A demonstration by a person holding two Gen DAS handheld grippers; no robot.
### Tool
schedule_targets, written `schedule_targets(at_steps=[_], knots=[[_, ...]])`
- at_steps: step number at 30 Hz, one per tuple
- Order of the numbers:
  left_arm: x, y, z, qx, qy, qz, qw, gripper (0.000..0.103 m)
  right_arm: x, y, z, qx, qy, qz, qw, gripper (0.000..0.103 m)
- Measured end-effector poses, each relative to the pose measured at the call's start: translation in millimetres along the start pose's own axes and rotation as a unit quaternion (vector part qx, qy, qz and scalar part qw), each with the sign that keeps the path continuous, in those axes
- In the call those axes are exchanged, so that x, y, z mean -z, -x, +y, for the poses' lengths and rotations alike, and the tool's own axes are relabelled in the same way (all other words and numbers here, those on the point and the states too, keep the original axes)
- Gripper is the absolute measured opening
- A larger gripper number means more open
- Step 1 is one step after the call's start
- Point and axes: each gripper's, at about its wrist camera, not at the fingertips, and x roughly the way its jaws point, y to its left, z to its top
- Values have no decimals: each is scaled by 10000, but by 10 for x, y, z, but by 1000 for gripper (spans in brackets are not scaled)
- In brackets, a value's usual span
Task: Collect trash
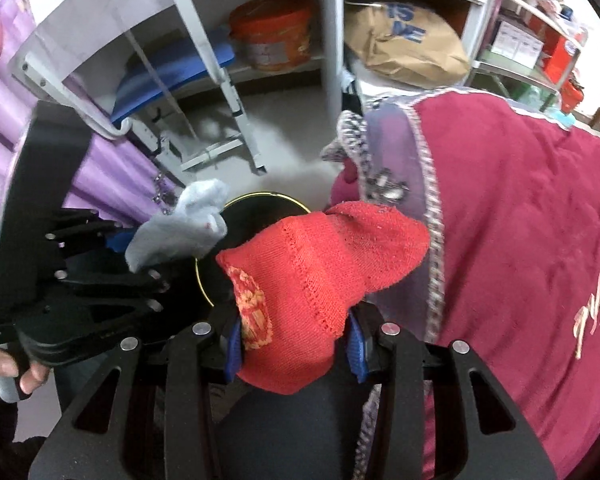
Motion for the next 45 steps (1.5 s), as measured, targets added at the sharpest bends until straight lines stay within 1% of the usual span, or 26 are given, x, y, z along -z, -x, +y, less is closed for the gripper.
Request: schedule_targets(at_steps=[1, 2, 4, 5, 9, 11, 13, 15, 16, 18, 19, 20, 21, 22, 24, 27, 31, 34, 37, 40, 43, 45], knots=[[-4, -22, 51, -60, 78, -4, 10000, 68, -20, -38, 20, -8, 26, 35, 10000, 38], [-7, -35, 92, -101, 116, -4, 9999, 69, -50, -91, 47, -6, 62, 79, 9999, 38], [-12, -58, 151, -90, 184, 33, 9998, 81, -92, -175, 81, -25, 107, 149, 9998, 38], [-16, -61, 187, -111, 221, 24, 9997, 83, -119, -221, 98, -38, 123, 193, 9997, 38], [-4, -53, 311, -446, 294, -54, 9986, 90, -204, -386, 179, -69, 250, 317, 9992, 40], [11, -56, 357, -543, 354, -55, 9979, 91, -242, -478, 213, -100, 298, 376, 9988, 43], [35, -54, 412, -614, 395, -42, 9973, 92, -267, -561, 258, -88, 385, 421, 9983, 45], [77, -63, 456, -664, 423, -26, 9969, 94, -292, -651, 321, -104, 499, 485, 9975, 50], [105, -79, 481, -756, 442, -3, 9962, 94, -302, -705, 358, -123, 567, 526, 9969, 52], [158, -115, 534, -846, 494, 51, 9952, 95, -317, -781, 398, -121, 649, 568, 9962, 68], [188, -137, 576, -832, 540, 86, 9950, 95, -327, -813, 410, -121, 671, 564, 9961, 71], [202, -144, 603, -825, 579, 112, 9948, 94, -335, -832, 414, -126, 674, 560, 9961, 77], [227, -158, 640, -853, 635, 142, 9942, 94, -348, -846, 420, -139, 670, 564, 9961, 81], [244, -166, 663, -901, 673, 162, 9935, 94, -356, -855, 421, -146, 666, 559, 9961, 82], [272, -169, 698, -954, 716, 175, 9927, 95, -368, -863, 427, -46, 673, 544, 9962, 88], [288, -159, 696, -1010, 736, 167, 9920, 94, -382, -883, 432, 102, 678, 553, 9961, 89], [298, -112, 645, -980, 732, 84, 9925, 94, -370, -863, 390, 259, 582, 511, 9967, 89], [289, -45, 591, -1091, 641, -67, 9919, 95, -333, -824, 347, 420, 545, 475, 9965, 93], [278, 5, 532, -1217, 583, -176, 9907, 94, -276, -804, 334, 665, 631, 498, 9945, 93], [263, 11, 512, -1082, 642, -147, 9919, 95, -213, -794, 328, 766, 660, 525, 9935, 93], [262, 15, 502, -968, 702, -109, 9928, 95, -170, -801, 319, 717, 622, 552, 9940, 93], [263, 12, 487, -872, 688, -61, 9938, 95, -161, -809, 325, 778, 638, 550, 9934, 93]])
